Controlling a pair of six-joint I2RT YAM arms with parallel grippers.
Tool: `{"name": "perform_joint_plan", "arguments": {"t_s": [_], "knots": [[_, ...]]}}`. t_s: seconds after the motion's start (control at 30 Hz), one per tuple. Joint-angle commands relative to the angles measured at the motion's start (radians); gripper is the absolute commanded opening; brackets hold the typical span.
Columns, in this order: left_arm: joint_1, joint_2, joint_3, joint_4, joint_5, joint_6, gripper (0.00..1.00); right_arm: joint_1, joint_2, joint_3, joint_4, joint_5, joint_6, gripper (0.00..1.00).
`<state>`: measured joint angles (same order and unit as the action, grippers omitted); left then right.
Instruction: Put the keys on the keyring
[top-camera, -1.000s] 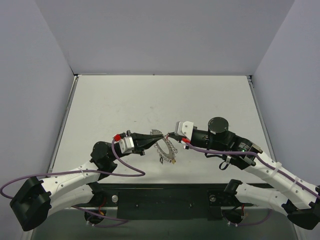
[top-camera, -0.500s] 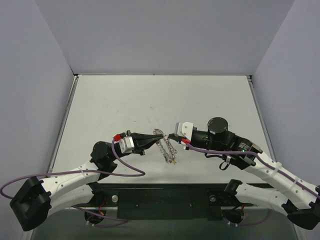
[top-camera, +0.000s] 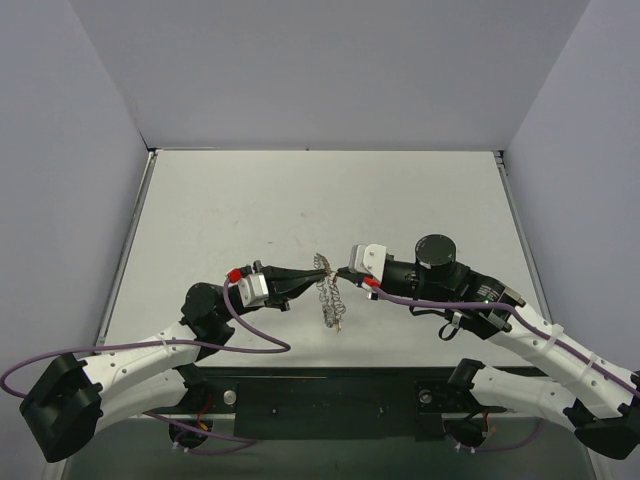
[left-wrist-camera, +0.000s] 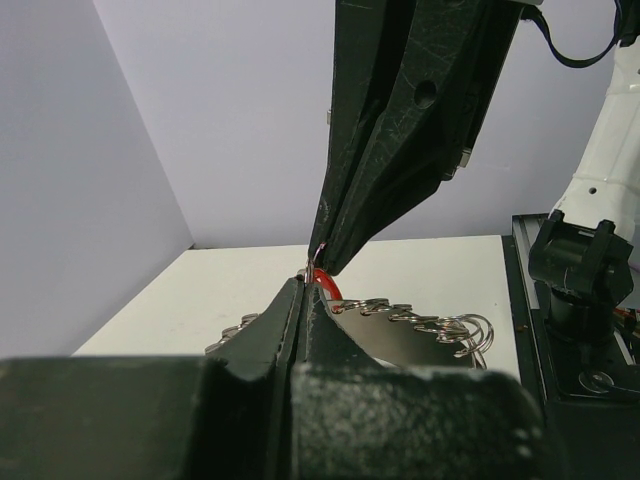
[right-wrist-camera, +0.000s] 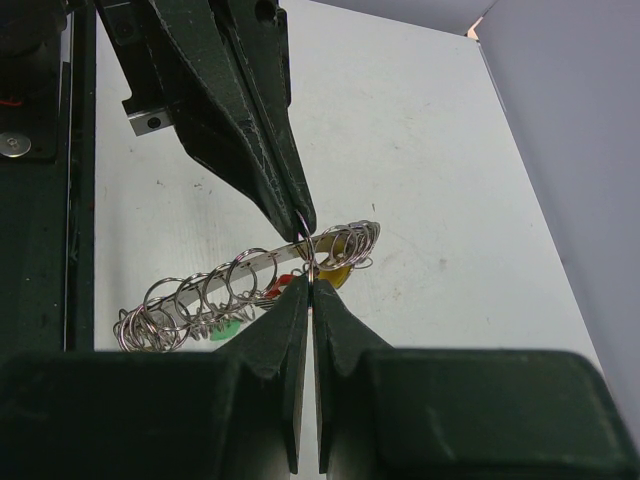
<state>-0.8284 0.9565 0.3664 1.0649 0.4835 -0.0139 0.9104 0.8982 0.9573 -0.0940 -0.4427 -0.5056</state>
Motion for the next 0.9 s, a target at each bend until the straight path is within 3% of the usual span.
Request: {"name": "perform_joint_plan", "arguments": {"t_s": [0.0,0.87], "knots": [[0.005,-0.009,0.031,0.060,0.021,0.009,0.00,0.002,-0.002,0.017,0.042,-0.022,0.002,0.00],[0.003,-0.007,0.040,0.037,0.086,0.040,0.00,0.001,0.005,0.012,0.077,-0.036,0.098,0.00]]}}
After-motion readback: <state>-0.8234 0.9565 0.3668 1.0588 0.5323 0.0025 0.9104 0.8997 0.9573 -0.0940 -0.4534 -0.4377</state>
